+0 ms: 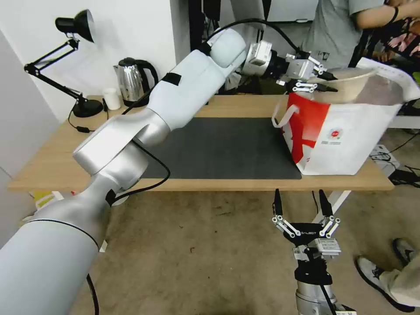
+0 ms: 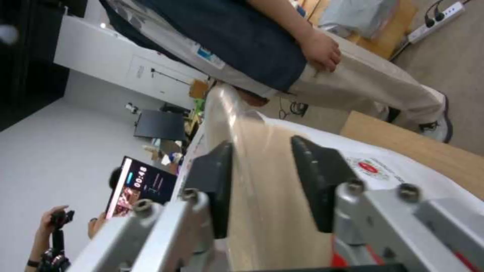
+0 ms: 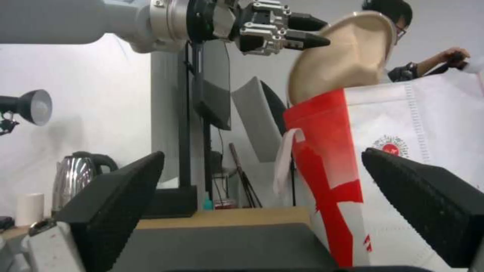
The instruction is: Pick up the trash from the table and place it into the takeout bag.
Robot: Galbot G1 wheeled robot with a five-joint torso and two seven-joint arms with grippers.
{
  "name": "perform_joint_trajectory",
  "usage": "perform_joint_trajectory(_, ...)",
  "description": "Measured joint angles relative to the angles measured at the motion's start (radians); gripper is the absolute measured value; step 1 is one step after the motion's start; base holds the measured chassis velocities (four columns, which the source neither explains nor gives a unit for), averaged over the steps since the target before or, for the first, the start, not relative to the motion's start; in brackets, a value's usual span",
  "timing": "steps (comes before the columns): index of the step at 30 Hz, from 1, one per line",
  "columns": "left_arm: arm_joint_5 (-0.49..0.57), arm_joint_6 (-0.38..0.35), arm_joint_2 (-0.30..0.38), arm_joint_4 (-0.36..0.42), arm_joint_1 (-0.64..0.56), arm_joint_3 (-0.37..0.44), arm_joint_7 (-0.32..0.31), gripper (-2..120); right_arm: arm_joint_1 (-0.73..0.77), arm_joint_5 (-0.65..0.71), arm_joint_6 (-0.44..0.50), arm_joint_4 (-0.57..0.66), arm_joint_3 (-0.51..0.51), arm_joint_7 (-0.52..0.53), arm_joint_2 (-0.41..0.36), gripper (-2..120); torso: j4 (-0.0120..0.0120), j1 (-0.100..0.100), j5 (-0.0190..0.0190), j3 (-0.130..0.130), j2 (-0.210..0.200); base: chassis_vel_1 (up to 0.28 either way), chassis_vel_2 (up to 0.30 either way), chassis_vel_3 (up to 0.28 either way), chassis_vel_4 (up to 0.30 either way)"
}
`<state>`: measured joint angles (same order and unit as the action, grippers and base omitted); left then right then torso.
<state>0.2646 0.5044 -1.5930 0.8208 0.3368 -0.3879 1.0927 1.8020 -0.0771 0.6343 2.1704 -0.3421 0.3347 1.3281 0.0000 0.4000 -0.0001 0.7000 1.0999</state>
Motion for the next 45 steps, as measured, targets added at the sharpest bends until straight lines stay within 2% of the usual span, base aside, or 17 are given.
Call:
perform_joint_trajectory(1, 0.0, 0.0, 0.0, 0.0, 0.0, 0.0, 0.0, 35, 0.0, 0.0, 0.0, 0.0, 0.0, 0.0, 0.0, 100, 0.0, 0.0, 0.0, 0.0, 0.0, 0.0, 0.0, 0.0, 0.0)
perform_joint_trajectory(5, 0.007, 0.001, 0.0, 0.0, -0.003, 0.002, -0.002, 52, 0.0, 0.0, 0.0, 0.0, 0.0, 0.0, 0.0, 100, 0.0, 0.0, 0.0001, 0.0, 0.0, 0.0, 0.0, 0.0, 0.0)
perform_joint_trajectory(6, 0.007, 0.001, 0.0, 0.0, -0.003, 0.002, -0.002, 52, 0.0, 0.0, 0.0, 0.0, 0.0, 0.0, 0.0, 100, 0.0, 0.0, 0.0001, 0.0, 0.0, 0.0, 0.0, 0.0, 0.0)
perform_joint_trajectory(8, 0.01, 0.002, 0.0, -0.001, -0.003, 0.004, -0.002, 63, 0.0, 0.0, 0.0, 0.0, 0.0, 0.0, 0.0, 100, -0.0001, 0.0, 0.0, 0.0, 0.0, 0.0, 0.0, 0.0, 0.0)
perform_joint_trajectory(10, 0.011, 0.002, 0.001, -0.002, -0.002, 0.005, -0.002, 66, 0.0, 0.0, 0.0, 0.0, 0.0, 0.0, 0.0, 100, 0.0, 0.0, 0.0, 0.0, 0.0, 0.0, 0.0, 0.0, 0.0)
perform_joint_trajectory(12, 0.014, 0.003, 0.002, -0.002, 0.001, 0.006, -0.002, 77, 0.0, 0.0, 0.0, 0.0, 0.0, 0.0, 0.0, 100, -0.0001, 0.0, 0.0, 0.0, 0.0, 0.0, 0.0, 0.0, 0.0)
perform_joint_trajectory(14, 0.017, 0.002, 0.003, 0.0, 0.004, 0.007, -0.002, 81, 0.0, 0.0, 0.0, 0.0, 0.0, 0.0, 0.0, 100, -0.0001, 0.0, 0.0, 0.0, 0.0, 0.0, 0.0, 0.0, 0.0)
perform_joint_trajectory(18, 0.045, -0.011, 0.025, 0.015, 0.017, 0.008, -0.006, 98, 0.0, 0.0, 0.0, 0.0, 0.0, 0.0, 0.0, 100, -0.0003, 0.0, 0.0001, 0.0, 0.0, 0.0, 0.0, 0.0, 0.0)
perform_joint_trajectory(22, 0.09, -0.036, 0.075, 0.056, 0.03, 0.007, -0.06, 100, 0.0, 0.0, 0.0, 0.0, 0.0, 0.0, 0.0, 100, 0.0, 0.0, -0.0001, 0.0, 0.0, 0.0, 0.0, 0.0, 0.0)
perform_joint_trajectory(28, 0.125, -0.066, 0.153, 0.12, 0.055, 0.034, -0.09, 100, 0.0, 0.0, 0.0, 0.0, 0.0, 0.0, 0.0, 100, -0.0003, 0.0, 0.0, 0.0, 0.0, 0.0, 0.0, 0.0, 0.0)
perform_joint_trajectory(32, 0.187, -0.121, 0.271, 0.219, 0.063, 0.035, -0.141, 100, 0.0, 0.0, 0.0, 0.0, 0.0, 0.0, 0.0, 100, 0.0003, 0.0, -0.0005, 0.0, 0.0, 0.0, 0.0, 0.0, 0.0)
perform_joint_trajectory(33, 0.187, -0.121, 0.271, 0.219, 0.063, 0.035, -0.141, 100, 0.0, 0.0, 0.0, 0.0, 0.0, 0.0, 0.0, 100, 0.0003, 0.0, -0.0005, 0.0, 0.0, 0.0, 0.0, 0.0, 0.0)
perform_joint_trajectory(37, 0.232, -0.18, 0.362, 0.32, 0.019, 0.046, -0.199, 100, 0.0, 0.0, 0.0, 0.0, 0.0, 0.0, 0.0, 100, -0.0002, 0.0, 0.0, 0.0, 0.0, 0.0, 0.0, 0.0, 0.0)
perform_joint_trajectory(39, 0.24, -0.192, 0.377, 0.338, 0.01, 0.049, -0.206, 100, 0.0, 0.0, 0.0, 0.0, 0.0, 0.0, 0.0, 100, -0.0002, 0.0, 0.0, 0.0, 0.0, 0.0, 0.0, 0.0, 0.0)
perform_joint_trajectory(42, 0.277, -0.228, 0.462, 0.427, -0.038, 0.068, -0.248, 100, 0.0, 0.0, 0.0, 0.0, 0.0, 0.0, 0.0, 100, 0.0003, 0.0, -0.0004, 0.0, 0.0, 0.0, 0.0, 0.0, 0.0)
perform_joint_trajectory(43, 0.277, -0.228, 0.462, 0.427, -0.038, 0.068, -0.248, 100, 0.0, 0.0, 0.0, 0.0, 0.0, 0.0, 0.0, 100, 0.0003, 0.0, -0.0004, 0.0, 0.0, 0.0, 0.0, 0.0, 0.0)
perform_joint_trajectory(45, 0.292, -0.245, 0.509, 0.469, -0.06, 0.081, -0.269, 100, 0.0, 0.0, 0.0, 0.0, 0.0, 0.0, 0.0, 100, 0.0001, 0.0, -0.0004, 0.0, 0.0, 0.0, 0.0, 0.0, 0.0)
